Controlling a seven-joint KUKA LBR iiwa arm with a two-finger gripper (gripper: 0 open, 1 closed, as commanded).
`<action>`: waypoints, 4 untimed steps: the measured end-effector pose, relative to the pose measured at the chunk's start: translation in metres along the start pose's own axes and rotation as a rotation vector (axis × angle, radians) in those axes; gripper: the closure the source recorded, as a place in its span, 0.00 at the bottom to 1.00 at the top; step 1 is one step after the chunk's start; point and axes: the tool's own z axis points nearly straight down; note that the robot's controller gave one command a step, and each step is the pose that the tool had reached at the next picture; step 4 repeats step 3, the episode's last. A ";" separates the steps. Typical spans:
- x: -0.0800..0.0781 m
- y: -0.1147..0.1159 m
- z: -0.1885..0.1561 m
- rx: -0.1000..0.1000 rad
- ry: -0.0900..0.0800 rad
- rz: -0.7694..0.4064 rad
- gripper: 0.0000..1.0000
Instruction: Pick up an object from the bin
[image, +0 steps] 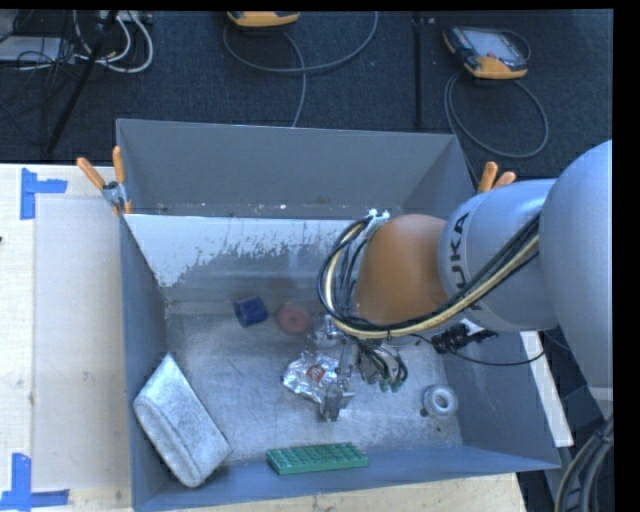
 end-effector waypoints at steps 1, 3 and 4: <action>-0.002 0.000 -0.003 0.000 -0.005 0.002 1.00; 0.017 -0.063 -0.211 0.002 0.001 -0.270 1.00; 0.017 -0.063 -0.211 0.002 0.001 -0.270 1.00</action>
Offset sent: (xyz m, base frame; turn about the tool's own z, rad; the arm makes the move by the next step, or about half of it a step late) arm 0.0000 0.0000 0.0000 0.0000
